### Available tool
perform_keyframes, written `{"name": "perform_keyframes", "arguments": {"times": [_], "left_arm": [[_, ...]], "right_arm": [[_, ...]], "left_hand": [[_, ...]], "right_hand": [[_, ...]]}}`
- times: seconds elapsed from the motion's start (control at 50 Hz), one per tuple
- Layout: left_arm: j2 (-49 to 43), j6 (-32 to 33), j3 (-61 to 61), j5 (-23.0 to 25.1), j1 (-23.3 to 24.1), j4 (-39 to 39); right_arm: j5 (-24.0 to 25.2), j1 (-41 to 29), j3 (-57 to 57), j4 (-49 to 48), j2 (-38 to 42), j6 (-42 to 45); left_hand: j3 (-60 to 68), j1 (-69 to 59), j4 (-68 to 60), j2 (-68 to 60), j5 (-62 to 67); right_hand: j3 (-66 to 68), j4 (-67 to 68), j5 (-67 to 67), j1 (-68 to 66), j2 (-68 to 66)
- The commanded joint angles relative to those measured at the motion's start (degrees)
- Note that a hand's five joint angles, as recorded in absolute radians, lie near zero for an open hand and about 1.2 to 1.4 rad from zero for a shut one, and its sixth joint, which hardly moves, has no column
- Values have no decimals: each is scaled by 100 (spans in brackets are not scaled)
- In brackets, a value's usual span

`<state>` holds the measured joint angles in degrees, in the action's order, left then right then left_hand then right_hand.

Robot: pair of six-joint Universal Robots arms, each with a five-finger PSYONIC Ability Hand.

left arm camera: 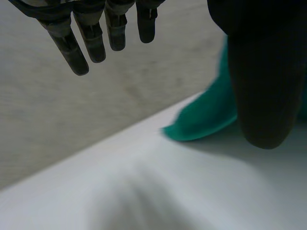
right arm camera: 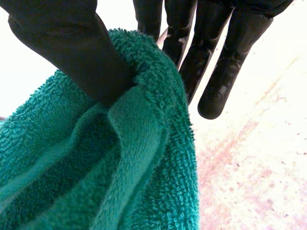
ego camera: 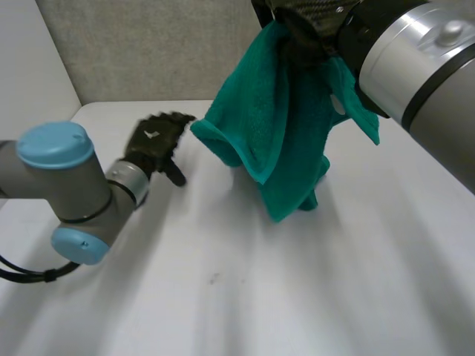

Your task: Fold the towel.

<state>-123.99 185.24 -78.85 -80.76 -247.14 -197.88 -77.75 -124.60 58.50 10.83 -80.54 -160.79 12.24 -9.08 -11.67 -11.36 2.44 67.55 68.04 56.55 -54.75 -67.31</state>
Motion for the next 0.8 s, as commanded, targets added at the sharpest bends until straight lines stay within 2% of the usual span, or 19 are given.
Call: {"name": "perform_keyframes", "arguments": {"times": [0.02, 0.14, 0.18, 0.2, 0.22, 0.26, 0.28, 0.3, 0.36, 0.38, 0.4, 0.48, 0.5, 0.54, 0.6, 0.72, 0.8], "left_arm": [[-547, -910, 212, 1044, 210, 30], [-863, -1437, 537, 1159, 412, -23], [-1057, -1763, 827, 1098, 500, -67], [-1109, -1816, 897, 1063, 518, -67], [-1162, -1877, 976, 932, 527, -84], [-1171, -1895, 1012, 660, 535, -128], [-1163, -1895, 1030, 441, 535, -163], [-1102, -1878, 1013, -57, 527, -277], [-856, -1790, 899, -790, 422, -383], [-550, -1711, 776, -1131, 360, -418], [-382, -1658, 679, -1213, 307, -410], [541, -1500, 56, -1091, 17, -392], [864, -1456, -215, -943, 17, -392], [1156, -1438, -481, -784, 43, -392], [1596, -1429, -920, -607, 192, -374], [1800, -1429, -1633, -695, 711, -278], [1484, -1272, -1800, -1011, 957, -251]], "right_arm": [[-3, -3, 258, 68, -330, -49], [-3, -3, 399, 165, -515, -145], [6, 6, 452, 201, -559, -207], [-20, 66, 530, 253, -681, -337], [-21, 67, 531, 253, -682, -339], [-29, 93, 609, 262, -813, -382], [-30, 111, 636, 262, -840, -383], [-38, 154, 654, 253, -832, -383], [-73, 480, 751, 253, -841, -348], [-126, 767, 803, 253, -832, -295], [-126, 1092, 847, 271, -788, -269], [-47, 1718, 900, 280, -315, -181], [-47, 1719, 900, 280, -313, -181], [-21, 1834, 839, 350, 421, -84], [-47, 1842, 803, 350, 758, -40], [-117, 1878, 646, 332, 1795, -40], [-161, 1843, 470, 411, 2428, 30]], "left_hand": [[-203, -113, 145, 115, -223], [-102, -214, 45, 14, -122], [618, -934, -675, -706, 598], [1338, -1654, -1395, -1426, 1318], [3859, -4175, -3917, -3947, 3840], [6580, -6896, -6638, -6668, 6560], [6774, -7090, -6831, -6862, 6754], [6776, -7092, -6833, -6864, 6756], [6776, -7092, -6833, -6864, 6756], [6776, -7092, -6833, -6864, 6756], [6776, -7092, -6833, -6864, 6756], [6776, -7092, -6833, -6864, 6756], [6776, -7092, -6833, -6864, 6756], [6776, -7092, -6833, -6864, 6756], [6776, -7092, -6833, -6864, 6756], [6776, -7092, -6833, -6864, 6756], [6776, -7092, -6833, -6864, 6756]], "right_hand": [[1245, 1196, 1345, -2525, -1269], [1245, 1196, 1345, -2525, -1269], [1245, 1196, 1345, -2525, -1269], [1245, 1196, 1345, -2525, -1269], [1245, 1196, 1345, -2525, -1269], [1245, 1196, 1345, -2525, -1269], [1245, 1196, 1345, -2525, -1269], [1245, 1196, 1345, -2525, -1269], [1245, 1196, 1345, -2525, -1269], [1245, 1196, 1345, -2525, -1269], [1245, 1196, 1345, -2525, -1269], [1245, 1196, 1345, -2525, -1269], [1245, 1196, 1345, -2525, -1269], [1245, 1196, 1345, -2525, -1269], [1245, 1196, 1345, -2525, -1269], [1245, 1196, 1345, -2525, -1269], [1245, 1196, 1345, -2525, -1269]]}}
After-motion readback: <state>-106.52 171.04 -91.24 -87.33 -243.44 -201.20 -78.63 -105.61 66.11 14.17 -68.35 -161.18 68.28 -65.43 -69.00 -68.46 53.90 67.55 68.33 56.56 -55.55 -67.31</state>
